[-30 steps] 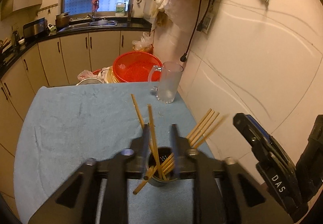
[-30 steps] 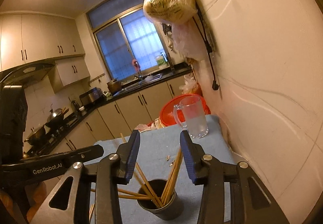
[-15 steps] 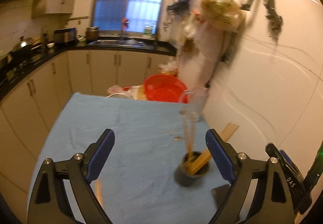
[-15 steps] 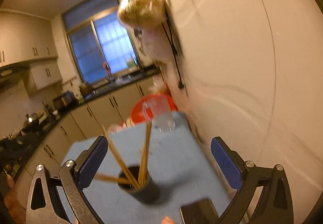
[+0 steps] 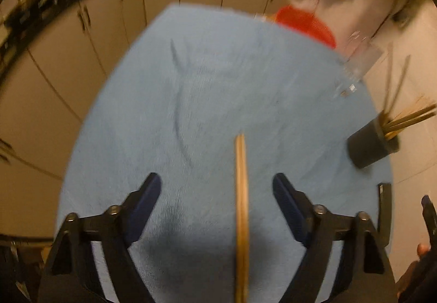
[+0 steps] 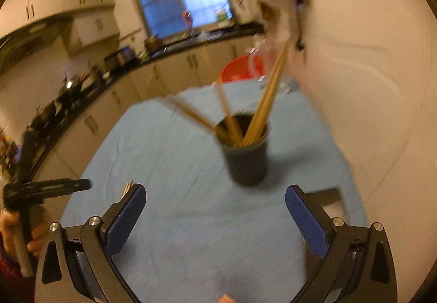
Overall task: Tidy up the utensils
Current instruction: 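Move both open grippers down over the last chopsticks on the towel, then close the left gripper on one chopstick while the right gripper grasps the other, then lift both chopsticks upright and carry them over the black cup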
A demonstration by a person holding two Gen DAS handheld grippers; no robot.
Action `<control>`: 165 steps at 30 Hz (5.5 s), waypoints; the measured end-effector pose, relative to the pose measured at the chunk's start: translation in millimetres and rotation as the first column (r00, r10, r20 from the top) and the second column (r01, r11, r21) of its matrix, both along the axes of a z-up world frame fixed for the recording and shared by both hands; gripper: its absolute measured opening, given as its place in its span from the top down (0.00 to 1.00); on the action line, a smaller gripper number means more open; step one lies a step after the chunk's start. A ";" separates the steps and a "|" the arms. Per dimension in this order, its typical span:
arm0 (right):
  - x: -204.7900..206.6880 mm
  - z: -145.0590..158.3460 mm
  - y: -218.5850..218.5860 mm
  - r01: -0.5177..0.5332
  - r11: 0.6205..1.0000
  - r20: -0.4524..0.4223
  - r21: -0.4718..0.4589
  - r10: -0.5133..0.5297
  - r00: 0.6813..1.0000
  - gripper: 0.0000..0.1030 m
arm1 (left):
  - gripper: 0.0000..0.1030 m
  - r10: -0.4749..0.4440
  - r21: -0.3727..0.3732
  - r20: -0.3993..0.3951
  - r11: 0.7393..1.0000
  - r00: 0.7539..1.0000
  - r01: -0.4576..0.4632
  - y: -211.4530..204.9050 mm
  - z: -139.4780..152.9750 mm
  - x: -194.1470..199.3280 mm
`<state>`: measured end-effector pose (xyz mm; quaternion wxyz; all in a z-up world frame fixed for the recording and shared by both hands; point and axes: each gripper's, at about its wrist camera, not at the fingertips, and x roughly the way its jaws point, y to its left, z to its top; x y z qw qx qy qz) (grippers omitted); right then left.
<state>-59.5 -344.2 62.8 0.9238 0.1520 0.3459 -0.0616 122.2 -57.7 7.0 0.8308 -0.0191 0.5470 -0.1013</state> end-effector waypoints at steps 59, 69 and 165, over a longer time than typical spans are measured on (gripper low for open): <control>189.1 -110.5 164.7 -0.274 0.922 -0.438 0.274 0.373 0.818 0.67 | 0.94 -0.012 0.022 -0.076 1.000 0.997 0.013 62.1 -63.8 4.6; 210.2 -127.0 176.1 -0.284 0.945 -0.498 0.164 0.328 0.803 0.92 | 0.94 -0.011 0.010 -0.066 1.000 0.998 0.012 63.4 -62.3 1.4; -23.2 91.7 6.7 -0.067 0.998 0.424 0.014 0.055 0.904 0.93 | 0.94 -0.253 -0.146 0.439 0.927 0.862 0.346 -66.7 158.2 -95.8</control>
